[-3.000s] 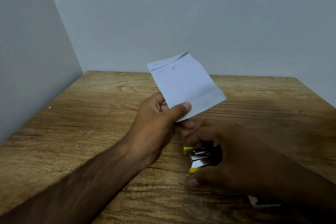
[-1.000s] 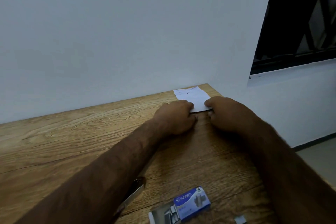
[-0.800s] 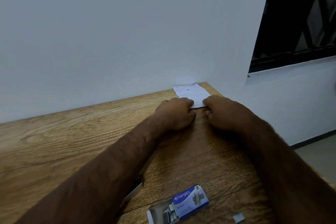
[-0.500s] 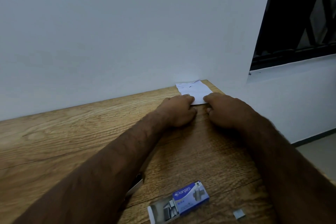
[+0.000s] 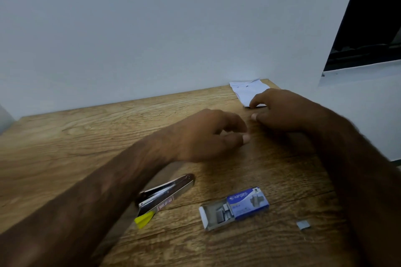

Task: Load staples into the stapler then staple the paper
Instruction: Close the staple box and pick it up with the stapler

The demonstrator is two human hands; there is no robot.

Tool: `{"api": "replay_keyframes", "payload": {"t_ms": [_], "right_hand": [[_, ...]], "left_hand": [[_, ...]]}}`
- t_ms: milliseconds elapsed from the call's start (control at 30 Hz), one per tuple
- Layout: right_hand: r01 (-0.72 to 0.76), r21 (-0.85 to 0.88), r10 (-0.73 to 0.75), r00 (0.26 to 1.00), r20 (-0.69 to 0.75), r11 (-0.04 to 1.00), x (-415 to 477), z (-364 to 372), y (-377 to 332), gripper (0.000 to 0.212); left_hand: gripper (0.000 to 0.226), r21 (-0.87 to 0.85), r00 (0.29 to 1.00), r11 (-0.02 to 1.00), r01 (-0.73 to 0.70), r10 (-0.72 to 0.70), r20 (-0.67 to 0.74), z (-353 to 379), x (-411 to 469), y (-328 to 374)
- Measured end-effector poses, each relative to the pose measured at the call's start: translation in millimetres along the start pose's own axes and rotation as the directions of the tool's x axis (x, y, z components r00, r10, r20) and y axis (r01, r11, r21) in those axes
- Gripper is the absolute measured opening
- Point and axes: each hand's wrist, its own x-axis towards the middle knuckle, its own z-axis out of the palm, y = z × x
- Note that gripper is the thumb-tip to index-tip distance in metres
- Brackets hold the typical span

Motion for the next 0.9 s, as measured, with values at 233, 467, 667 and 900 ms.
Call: {"api": "replay_keyframes", "payload": {"t_ms": [233, 467, 667, 900], "right_hand": [[0.158, 0.047, -0.160, 0.985, 0.064, 0.986, -14, -1, -23, 0.030], [0.231, 0.054, -0.237, 0.942, 0.239, 0.972, -29, -13, -39, 0.030], [0.218, 0.044, -0.221, 0.922, 0.317, 0.975, -47, -20, -39, 0.027], [0.206, 0.072, -0.218, 0.927, 0.305, 0.976, -102, -19, -18, 0.028]], "left_hand": [[0.063, -0.004, 0.995, 0.995, -0.103, 0.103, -0.016, 16, -76, -10], [0.055, 0.124, 0.959, 0.957, -0.262, 0.273, -0.080, 33, -96, -14], [0.042, 0.093, 0.955, 0.958, -0.270, 0.279, -0.100, 33, -100, -9], [0.032, 0.060, 0.957, 0.962, -0.266, 0.271, -0.106, 34, -101, -7]]}}
